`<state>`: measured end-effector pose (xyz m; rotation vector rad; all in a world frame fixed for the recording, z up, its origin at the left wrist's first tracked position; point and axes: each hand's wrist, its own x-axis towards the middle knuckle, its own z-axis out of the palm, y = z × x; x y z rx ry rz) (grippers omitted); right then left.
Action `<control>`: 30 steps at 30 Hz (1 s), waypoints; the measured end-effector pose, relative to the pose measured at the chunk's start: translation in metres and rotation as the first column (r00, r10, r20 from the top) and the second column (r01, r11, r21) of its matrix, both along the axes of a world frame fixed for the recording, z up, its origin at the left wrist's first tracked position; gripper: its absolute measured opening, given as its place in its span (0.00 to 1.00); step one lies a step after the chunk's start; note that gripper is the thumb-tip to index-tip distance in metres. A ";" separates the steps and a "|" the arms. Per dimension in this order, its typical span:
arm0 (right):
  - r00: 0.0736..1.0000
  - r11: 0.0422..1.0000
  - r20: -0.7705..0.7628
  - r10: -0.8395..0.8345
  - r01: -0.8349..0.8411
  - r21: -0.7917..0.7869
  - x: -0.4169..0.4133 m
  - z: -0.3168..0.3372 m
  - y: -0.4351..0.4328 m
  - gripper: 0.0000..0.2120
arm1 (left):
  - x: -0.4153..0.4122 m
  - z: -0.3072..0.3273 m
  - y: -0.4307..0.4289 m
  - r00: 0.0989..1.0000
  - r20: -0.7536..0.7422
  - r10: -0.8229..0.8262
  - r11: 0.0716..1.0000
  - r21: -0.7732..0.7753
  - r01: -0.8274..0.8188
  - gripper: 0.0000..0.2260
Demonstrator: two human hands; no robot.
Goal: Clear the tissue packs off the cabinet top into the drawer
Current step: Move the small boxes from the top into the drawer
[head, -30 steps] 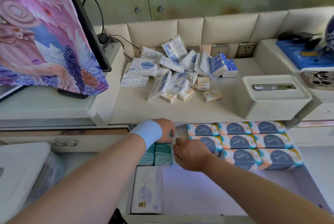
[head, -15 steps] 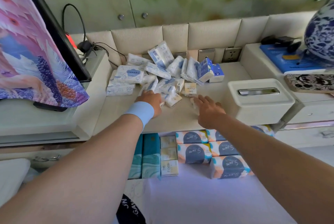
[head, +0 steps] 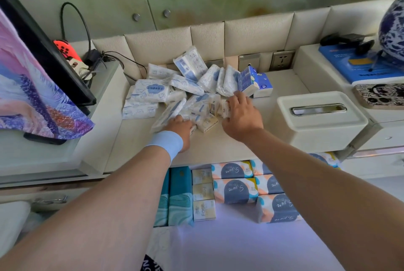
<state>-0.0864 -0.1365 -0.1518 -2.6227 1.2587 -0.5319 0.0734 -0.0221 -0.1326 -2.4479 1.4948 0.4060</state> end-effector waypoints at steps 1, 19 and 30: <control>0.999 0.998 -0.051 0.013 -0.010 0.067 0.004 0.000 -0.004 0.25 | 0.000 0.000 0.000 1.000 -0.007 0.010 1.000 -0.004 -0.010 0.28; 0.993 0.963 0.103 0.055 -0.079 0.256 -0.004 -0.028 0.009 0.32 | 0.015 0.005 0.028 0.988 -0.155 0.013 0.998 -0.064 -0.023 0.29; 0.936 0.932 -0.017 0.352 -0.349 0.098 -0.032 -0.035 0.068 0.15 | -0.001 0.027 0.047 0.987 -0.160 -0.019 0.979 0.199 0.051 0.18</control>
